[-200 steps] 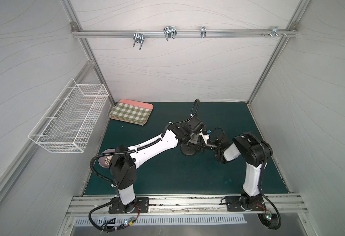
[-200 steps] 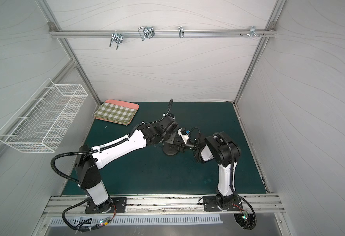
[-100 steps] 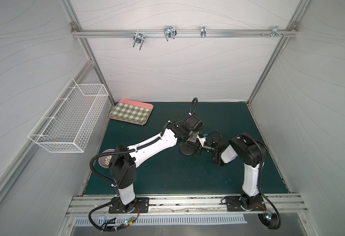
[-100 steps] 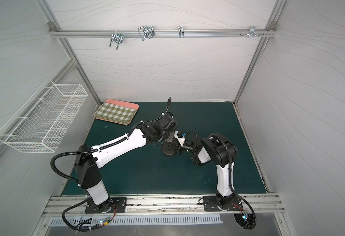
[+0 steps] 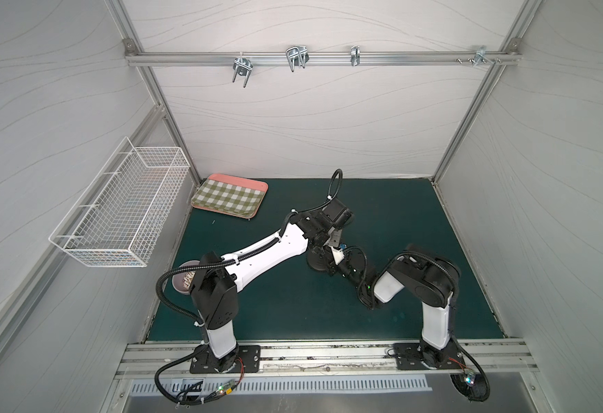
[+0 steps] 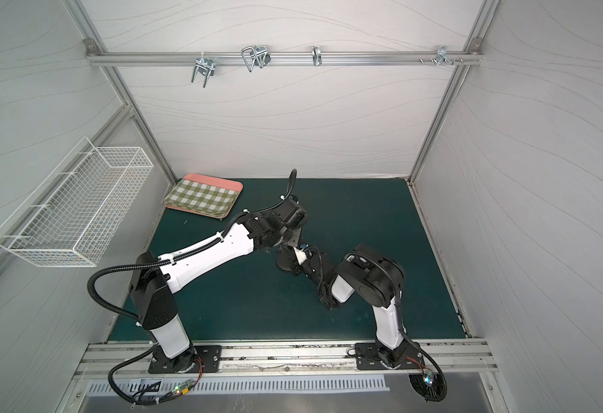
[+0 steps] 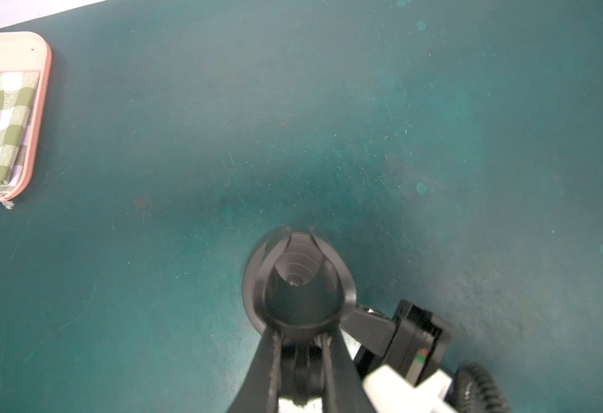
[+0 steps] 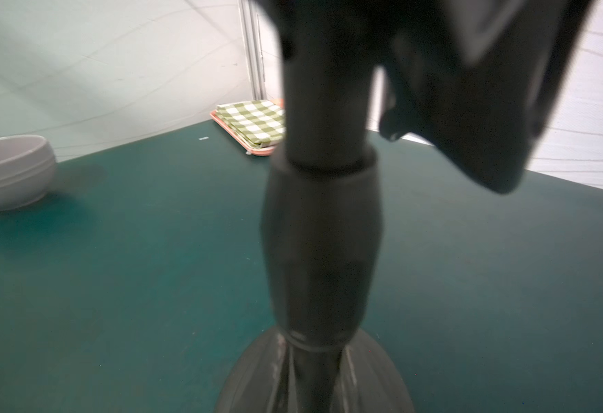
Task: Assemble a microphone stand
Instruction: Screw the microphone stand pole into the microphone stand base.
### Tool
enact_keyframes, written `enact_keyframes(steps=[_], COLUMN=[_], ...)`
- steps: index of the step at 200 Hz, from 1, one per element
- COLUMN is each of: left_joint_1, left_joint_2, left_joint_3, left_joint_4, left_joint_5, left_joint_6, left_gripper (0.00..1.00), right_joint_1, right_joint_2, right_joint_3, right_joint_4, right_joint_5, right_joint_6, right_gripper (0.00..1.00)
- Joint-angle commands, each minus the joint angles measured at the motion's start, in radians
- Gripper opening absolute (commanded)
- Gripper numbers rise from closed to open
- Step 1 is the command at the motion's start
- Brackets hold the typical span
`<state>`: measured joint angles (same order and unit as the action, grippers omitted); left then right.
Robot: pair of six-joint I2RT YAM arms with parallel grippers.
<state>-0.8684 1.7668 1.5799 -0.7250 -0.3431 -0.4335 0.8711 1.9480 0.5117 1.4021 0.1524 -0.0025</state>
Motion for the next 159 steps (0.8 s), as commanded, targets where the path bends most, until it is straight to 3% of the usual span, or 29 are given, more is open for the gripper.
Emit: enact_keyframes(steps=[1,23,46,72,111,159], left_joint_1=[-0.014,-0.009,-0.007,-0.007,-0.006,-0.003], left_joint_2=[0.016,0.012,0.012,0.012,0.015,0.019], left_joint_3=[0.007,0.008,0.011,0.010,0.011,0.015], left_joint_4=[-0.026,-0.027,-0.028,-0.028,-0.029,-0.032], left_joint_5=[0.092,0.095,0.099,0.102,0.105,0.111], left_joint_6=[-0.016,-0.012,-0.003,0.000,0.002,0.006], left_gripper=[0.03,0.03,0.03,0.03,0.03,0.03], right_joint_1=[-0.001,-0.070,-0.157,-0.269,-0.405,-0.409], right_joint_2=[-0.006,-0.037,-0.063,-0.058,0.023,0.071], right_joint_3=[-0.001,-0.039,-0.068,-0.054,0.072,0.146], right_joint_4=[-0.013,-0.015,-0.017,-0.018,-0.018,-0.017], right_joint_5=[-0.034,-0.182,-0.341,-0.626,-0.997,-1.143], right_joint_6=[-0.035,-0.031,-0.033,-0.041,0.105,0.143], right_gripper=[0.38,0.56,0.63,0.63,0.58,0.58])
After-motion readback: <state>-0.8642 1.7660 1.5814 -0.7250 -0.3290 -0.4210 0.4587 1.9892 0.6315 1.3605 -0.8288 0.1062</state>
